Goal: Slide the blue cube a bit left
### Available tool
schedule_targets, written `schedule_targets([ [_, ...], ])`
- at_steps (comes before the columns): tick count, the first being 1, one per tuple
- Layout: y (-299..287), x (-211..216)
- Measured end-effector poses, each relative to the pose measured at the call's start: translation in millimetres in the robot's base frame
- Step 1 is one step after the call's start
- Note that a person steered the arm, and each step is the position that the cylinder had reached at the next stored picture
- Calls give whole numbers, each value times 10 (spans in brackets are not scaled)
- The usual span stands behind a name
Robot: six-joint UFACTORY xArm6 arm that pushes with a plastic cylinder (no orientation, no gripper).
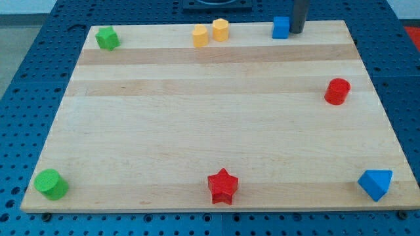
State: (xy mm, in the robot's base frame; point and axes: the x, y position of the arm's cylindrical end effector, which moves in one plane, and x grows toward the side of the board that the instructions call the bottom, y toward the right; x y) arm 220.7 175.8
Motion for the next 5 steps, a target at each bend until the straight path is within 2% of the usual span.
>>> schedule_targets([
  [5,-80,-78],
])
